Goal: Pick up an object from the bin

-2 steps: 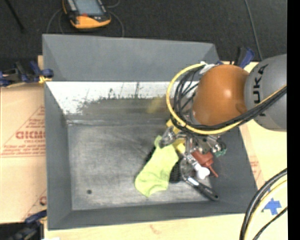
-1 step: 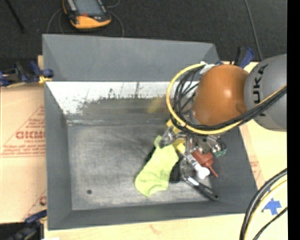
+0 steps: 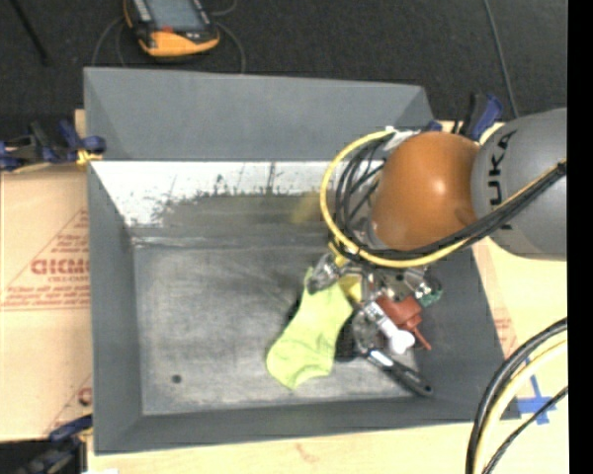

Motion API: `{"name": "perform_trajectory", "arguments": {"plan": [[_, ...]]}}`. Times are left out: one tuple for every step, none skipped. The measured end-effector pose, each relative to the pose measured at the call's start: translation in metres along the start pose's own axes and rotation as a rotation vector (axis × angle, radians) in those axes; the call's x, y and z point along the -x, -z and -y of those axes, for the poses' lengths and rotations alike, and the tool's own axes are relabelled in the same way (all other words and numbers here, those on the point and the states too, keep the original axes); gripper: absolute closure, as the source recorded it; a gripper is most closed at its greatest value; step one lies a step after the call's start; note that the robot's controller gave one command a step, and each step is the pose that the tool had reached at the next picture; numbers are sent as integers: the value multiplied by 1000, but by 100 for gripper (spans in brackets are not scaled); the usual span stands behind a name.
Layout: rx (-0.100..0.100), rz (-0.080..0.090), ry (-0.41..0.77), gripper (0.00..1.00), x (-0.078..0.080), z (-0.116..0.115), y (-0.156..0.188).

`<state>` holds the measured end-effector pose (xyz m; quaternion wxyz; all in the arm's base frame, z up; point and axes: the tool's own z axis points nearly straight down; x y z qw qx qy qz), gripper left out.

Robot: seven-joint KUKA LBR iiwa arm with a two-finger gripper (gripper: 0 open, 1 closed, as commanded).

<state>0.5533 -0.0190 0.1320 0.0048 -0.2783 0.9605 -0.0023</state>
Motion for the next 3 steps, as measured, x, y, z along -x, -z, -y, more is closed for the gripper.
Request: {"name": "perform_trajectory", "arguments": {"plan": [[11,-14,291,100,29,-1,-52],[11,-14,291,100,29,-1,-52],[0,1,554,100,20,34,91]]}}
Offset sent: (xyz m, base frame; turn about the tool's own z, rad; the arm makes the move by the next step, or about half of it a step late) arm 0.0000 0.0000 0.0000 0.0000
